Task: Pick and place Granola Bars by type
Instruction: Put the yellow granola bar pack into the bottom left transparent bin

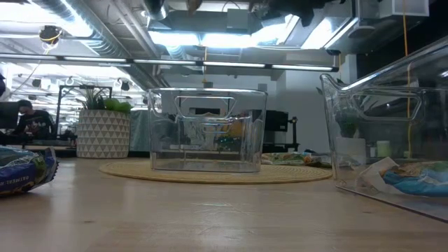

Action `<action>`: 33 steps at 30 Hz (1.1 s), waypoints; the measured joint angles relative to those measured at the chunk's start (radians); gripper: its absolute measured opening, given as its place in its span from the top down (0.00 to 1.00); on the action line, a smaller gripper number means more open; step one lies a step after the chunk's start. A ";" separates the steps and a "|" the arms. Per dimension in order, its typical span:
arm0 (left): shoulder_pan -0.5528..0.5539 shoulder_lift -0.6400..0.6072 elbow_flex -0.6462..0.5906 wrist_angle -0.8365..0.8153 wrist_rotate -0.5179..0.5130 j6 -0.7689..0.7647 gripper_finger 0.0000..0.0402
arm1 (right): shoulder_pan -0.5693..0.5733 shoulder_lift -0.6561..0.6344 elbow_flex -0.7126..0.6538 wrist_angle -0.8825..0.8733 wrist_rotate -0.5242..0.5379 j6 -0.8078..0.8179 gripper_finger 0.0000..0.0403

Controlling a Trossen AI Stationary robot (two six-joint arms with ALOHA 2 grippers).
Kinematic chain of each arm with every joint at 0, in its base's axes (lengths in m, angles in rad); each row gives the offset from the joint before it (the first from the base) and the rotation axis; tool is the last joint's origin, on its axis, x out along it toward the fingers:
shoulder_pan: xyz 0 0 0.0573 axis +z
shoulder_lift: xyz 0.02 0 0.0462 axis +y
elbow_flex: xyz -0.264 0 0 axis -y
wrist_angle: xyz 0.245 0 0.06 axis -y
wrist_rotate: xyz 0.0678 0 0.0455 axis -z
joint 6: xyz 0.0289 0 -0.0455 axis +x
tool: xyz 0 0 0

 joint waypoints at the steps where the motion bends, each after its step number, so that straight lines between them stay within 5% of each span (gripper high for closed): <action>1: 0.006 0.018 0.020 0.002 0.013 0.013 0.99 | 0.000 0.000 0.000 0.009 0.000 0.002 0.57; 13: 0.052 0.212 0.253 -0.093 0.136 0.155 0.99 | 0.000 0.000 0.000 0.118 -0.025 0.024 0.49; 23: 0.051 0.274 0.306 -0.101 0.198 0.180 0.99 | 0.000 0.022 0.012 0.225 -0.027 0.051 0.31; 33: 0.052 0.275 0.310 -0.101 0.198 0.208 0.99 | 0.000 0.213 0.211 0.169 -0.103 0.018 0.29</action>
